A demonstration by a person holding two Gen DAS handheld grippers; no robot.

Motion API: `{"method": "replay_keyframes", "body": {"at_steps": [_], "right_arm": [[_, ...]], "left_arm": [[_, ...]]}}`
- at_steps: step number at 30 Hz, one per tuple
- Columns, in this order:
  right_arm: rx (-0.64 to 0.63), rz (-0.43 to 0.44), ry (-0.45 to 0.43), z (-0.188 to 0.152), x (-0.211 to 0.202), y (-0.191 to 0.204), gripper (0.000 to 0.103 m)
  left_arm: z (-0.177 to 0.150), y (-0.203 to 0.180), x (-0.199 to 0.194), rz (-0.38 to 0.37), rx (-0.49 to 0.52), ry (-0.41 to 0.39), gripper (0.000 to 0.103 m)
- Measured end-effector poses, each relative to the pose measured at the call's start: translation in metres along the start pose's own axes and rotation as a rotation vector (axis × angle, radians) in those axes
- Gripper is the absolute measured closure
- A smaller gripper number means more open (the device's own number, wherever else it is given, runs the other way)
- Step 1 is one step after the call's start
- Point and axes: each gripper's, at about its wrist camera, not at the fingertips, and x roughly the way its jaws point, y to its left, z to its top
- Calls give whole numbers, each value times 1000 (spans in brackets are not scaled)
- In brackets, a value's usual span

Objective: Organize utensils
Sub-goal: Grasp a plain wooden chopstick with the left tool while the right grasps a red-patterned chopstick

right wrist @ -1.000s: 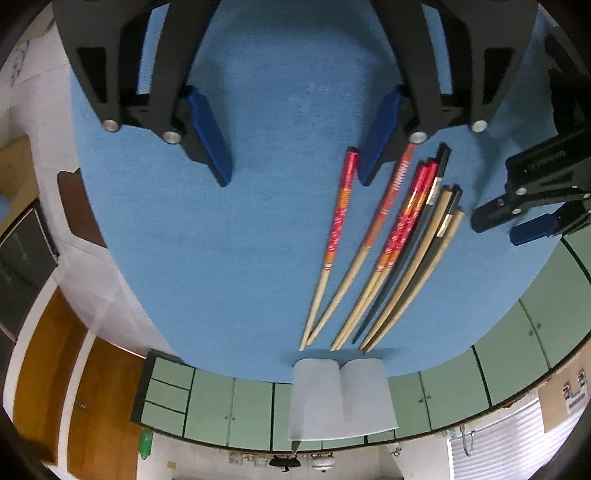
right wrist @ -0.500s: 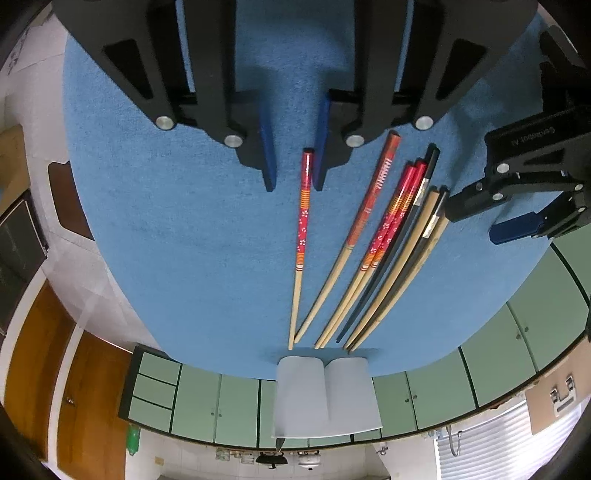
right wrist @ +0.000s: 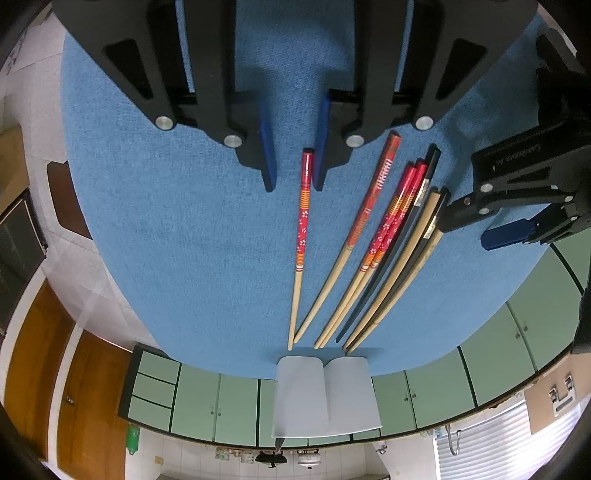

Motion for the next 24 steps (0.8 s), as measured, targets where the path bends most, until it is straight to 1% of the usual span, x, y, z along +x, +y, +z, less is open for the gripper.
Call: {"method": "replay_keyframes", "body": {"at_steps": [2, 6, 11, 18, 21, 23, 24], "right_arm": [[-1, -1, 0, 0, 0, 0, 83], [4, 4, 0, 0, 0, -1, 83], [7, 8, 0, 0, 0, -2, 83], [28, 9, -3, 2, 1, -5, 85], [13, -8, -4, 2, 0, -3, 85], [4, -22, -5, 1, 0, -1, 85], [2, -24, -6, 1, 0, 0, 85]], "left_arm": [[0, 0, -1, -4, -1, -3, 40], [0, 1, -2, -30, -14, -8, 40], [4, 0, 1, -24, -9, -7, 40], [4, -2, 5, 4, -7, -10, 41], [4, -1, 5, 13, -17, -15, 53], [4, -2, 5, 11, -14, -19, 65], [4, -3, 4, 10, -11, -21, 68]]}}
